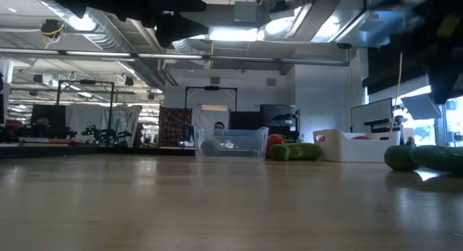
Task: Sort produce into baskets
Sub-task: Put the green cucumber into the black bin
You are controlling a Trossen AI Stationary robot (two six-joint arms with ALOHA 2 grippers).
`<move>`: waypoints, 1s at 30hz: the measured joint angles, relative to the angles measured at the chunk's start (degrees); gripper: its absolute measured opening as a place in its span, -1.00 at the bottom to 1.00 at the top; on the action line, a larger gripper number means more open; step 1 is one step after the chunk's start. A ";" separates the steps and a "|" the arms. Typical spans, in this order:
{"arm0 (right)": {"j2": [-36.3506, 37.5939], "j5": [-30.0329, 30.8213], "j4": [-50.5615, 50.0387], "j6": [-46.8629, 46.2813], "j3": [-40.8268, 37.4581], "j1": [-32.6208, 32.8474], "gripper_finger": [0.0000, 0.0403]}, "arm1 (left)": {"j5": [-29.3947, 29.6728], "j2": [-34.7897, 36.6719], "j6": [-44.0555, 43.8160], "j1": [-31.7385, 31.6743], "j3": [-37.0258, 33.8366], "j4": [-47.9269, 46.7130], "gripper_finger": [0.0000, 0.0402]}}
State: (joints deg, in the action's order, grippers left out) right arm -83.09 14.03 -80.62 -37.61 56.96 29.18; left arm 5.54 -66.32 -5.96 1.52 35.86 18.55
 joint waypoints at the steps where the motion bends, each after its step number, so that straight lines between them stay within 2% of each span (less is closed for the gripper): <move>1: 0.03 0.17 0.21 1.41 -1.04 -1.18 0.08 | 0.00 0.00 -0.04 0.00 0.00 -0.01 0.46; 13: 1.66 1.98 6.80 15.44 -8.64 -10.39 0.08 | 0.02 0.00 -0.29 0.00 0.00 0.08 0.46; 16: 1.66 0.04 9.54 18.33 -10.64 -11.38 0.08 | 0.12 0.00 -0.17 0.00 0.00 0.37 0.46; 20: 1.66 -3.40 12.14 19.56 -12.20 -12.01 0.08 | 0.16 0.00 0.40 0.00 0.00 0.49 0.46; 26: 1.66 -1.49 14.12 19.39 -12.43 -11.99 0.09 | 0.26 0.00 0.96 -0.04 0.00 0.52 0.46; 30: 1.64 -0.42 15.09 16.31 -13.67 -11.99 0.19 | 0.26 0.00 1.62 -0.04 0.00 0.52 0.46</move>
State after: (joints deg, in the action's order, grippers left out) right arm -81.45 13.62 -65.53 -21.30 43.29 17.19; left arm 5.80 -66.32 -4.34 1.48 35.86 19.07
